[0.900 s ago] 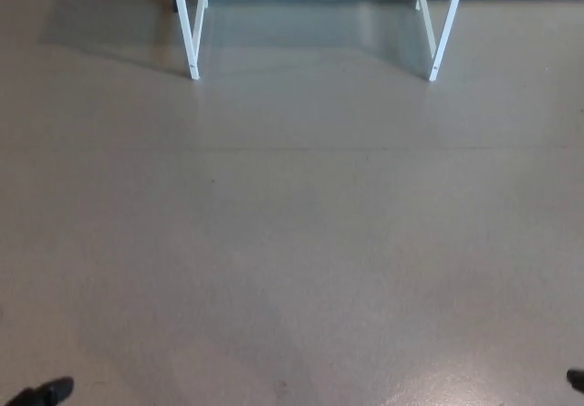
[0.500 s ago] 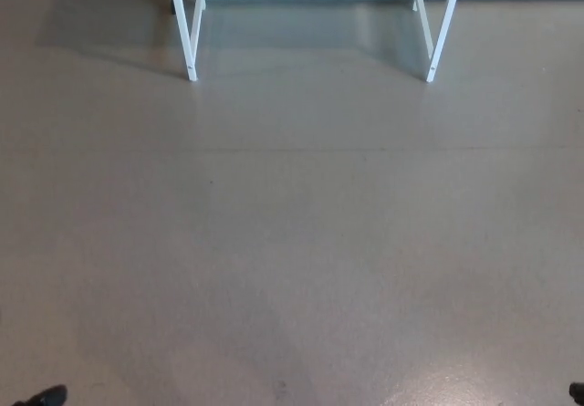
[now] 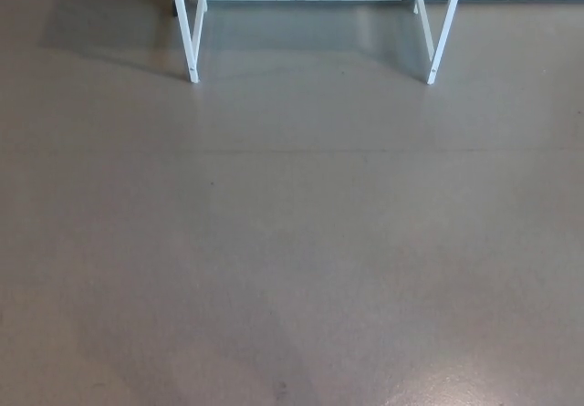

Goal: The robot walks towards a desk on which a shovel is kept on the left hand side and a container is kept on the right hand side. The robot picks up the shovel using its left hand and places it in the container.

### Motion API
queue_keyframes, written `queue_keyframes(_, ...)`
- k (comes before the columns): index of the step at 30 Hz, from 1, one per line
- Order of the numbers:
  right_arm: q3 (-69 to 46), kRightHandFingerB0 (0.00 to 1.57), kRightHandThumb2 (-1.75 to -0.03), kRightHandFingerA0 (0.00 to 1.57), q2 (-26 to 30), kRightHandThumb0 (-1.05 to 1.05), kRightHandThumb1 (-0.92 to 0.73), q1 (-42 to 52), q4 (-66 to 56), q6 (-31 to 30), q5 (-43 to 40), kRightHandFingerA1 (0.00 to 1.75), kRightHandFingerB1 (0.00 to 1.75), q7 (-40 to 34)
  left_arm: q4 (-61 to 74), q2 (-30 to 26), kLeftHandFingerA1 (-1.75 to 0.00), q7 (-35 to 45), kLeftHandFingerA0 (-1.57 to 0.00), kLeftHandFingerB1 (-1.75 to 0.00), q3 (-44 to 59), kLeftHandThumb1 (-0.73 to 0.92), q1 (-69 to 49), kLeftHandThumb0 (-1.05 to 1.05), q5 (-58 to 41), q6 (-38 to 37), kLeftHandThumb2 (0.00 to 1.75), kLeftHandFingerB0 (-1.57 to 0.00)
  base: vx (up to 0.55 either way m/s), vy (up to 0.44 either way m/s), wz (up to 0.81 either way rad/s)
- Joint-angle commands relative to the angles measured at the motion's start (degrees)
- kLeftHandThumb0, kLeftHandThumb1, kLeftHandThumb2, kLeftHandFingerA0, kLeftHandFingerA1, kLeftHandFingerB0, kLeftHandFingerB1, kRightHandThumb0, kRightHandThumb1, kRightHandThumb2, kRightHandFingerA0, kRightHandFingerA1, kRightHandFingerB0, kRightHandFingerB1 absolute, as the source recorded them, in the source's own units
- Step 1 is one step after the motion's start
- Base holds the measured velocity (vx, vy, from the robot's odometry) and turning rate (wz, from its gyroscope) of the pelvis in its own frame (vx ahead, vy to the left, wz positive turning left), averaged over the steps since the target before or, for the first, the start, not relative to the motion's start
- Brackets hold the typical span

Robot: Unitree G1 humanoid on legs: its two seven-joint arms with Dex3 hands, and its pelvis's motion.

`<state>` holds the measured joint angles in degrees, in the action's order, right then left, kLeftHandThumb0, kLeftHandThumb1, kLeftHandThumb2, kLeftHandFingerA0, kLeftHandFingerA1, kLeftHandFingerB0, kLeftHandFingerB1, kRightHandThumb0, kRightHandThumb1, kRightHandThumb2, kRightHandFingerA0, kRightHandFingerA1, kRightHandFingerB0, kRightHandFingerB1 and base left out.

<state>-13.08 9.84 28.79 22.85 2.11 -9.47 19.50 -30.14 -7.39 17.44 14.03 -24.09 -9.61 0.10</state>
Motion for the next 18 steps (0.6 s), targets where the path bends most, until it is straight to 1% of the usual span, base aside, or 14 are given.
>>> queue_keyframes(1,-0.01,0.42,-0.54,0.70,1.31,-0.20,-0.49,0.21,-0.02,5.12,1.03,0.60,0.47,0.24,-0.22,-0.69,-0.59,-0.12,-0.27,-0.53,-0.33,0.38,0.17,-0.15,0.79,-5.07,0.89,-0.18,0.00,0.000,0.00)
queue_keyframes(3,-0.09,0.43,-0.54,0.69,1.24,-0.21,-0.49,0.22,-0.20,5.04,0.78,0.59,0.47,0.32,-0.54,-0.75,-0.59,0.09,-0.28,-0.53,-0.42,0.38,0.25,-0.15,0.81,-5.85,0.90,-0.18,0.00,0.000,0.00)
queue_keyframes(4,-0.25,0.43,-0.54,0.68,1.03,-0.19,-0.49,0.17,-0.31,5.11,0.21,0.60,0.48,0.71,-0.46,-0.72,-0.48,-0.31,-0.35,-0.35,-0.38,0.56,0.42,-0.20,0.83,-5.43,0.56,-0.30,0.00,0.000,0.00)
queue_keyframes(5,-0.17,0.44,-0.54,0.68,1.29,-0.21,-0.49,-0.20,0.54,5.85,0.54,0.58,0.47,0.79,-1.00,-0.85,-0.59,0.07,-0.26,-0.52,-0.33,0.37,0.77,-0.18,0.63,-5.58,0.88,-0.16,0.00,0.000,0.00)
queue_keyframes(6,-0.19,0.43,-0.54,0.64,1.65,-0.22,-0.49,-1.34,3.10,7.62,0.82,0.56,0.47,1.21,-1.64,-1.07,-0.59,0.42,-0.26,-0.52,-0.25,0.37,1.28,-0.18,0.46,-5.60,0.88,-0.16,0.16,0.058,-0.20)
queue_keyframes(8,-0.10,0.44,-0.54,0.65,1.88,-0.21,-0.49,-2.33,4.88,8.66,1.01,0.56,0.47,1.33,-1.76,-1.30,-0.59,0.36,-0.26,-0.52,-0.48,0.37,1.45,-0.18,0.82,-6.32,0.88,-0.17,0.01,-0.050,0.26)
queue_keyframes(9,0.05,0.44,-0.54,0.67,1.87,-0.20,-0.49,-2.40,4.51,8.59,1.09,0.57,0.47,1.22,-1.05,-1.25,-0.59,-0.44,-0.27,-0.52,-0.59,0.37,1.59,-0.18,1.05,-5.53,0.88,-0.18,-0.01,-0.035,0.12)
queue_keyframes(10,0.14,0.44,-0.54,0.68,1.84,-0.20,-0.49,-2.29,4.18,8.48,1.12,0.57,0.47,1.06,-1.09,-1.22,-0.48,-0.79,-0.36,-0.35,-0.65,0.56,1.63,-0.21,1.22,-5.61,0.56,-0.30,-0.02,-0.036,0.41)
queue_keyframes(11,0.32,0.44,-0.54,0.69,2.02,-0.22,-0.49,-2.44,4.68,9.01,1.30,0.58,0.47,1.08,-1.15,-1.24,-0.59,-0.86,-0.28,-0.53,-0.76,0.38,1.65,-0.15,1.35,-5.78,0.89,-0.19,-0.03,-0.019,0.16)
queue_keyframes(14,0.93,0.45,-0.54,0.68,2.38,-0.21,-0.50,-1.38,2.10,7.87,1.76,0.57,0.47,0.47,-1.54,-1.23,-0.59,-0.82,-0.27,-0.52,-0.92,0.39,2.10,-0.14,1.32,-5.89,0.90,-0.17,0.00,0.043,-0.07)
queue_keyframes(17,1.25,0.45,-0.54,0.69,2.45,-0.22,-0.50,-0.92,1.47,8.44,1.95,0.59,0.48,0.56,-1.48,-1.31,-0.58,-0.79,-0.27,-0.52,-0.96,0.39,2.05,-0.15,1.19,-5.71,0.90,-0.17,0.05,0.222,-0.12)
queue_keyframes(18,1.24,0.45,-0.54,0.69,2.36,-0.21,-0.50,-0.68,0.71,7.70,1.72,0.59,0.48,0.50,-1.38,-1.37,-0.58,-1.05,-0.27,-0.52,-1.11,0.39,2.05,-0.15,1.46,-5.64,0.90,-0.17,0.11,0.334,-0.30)
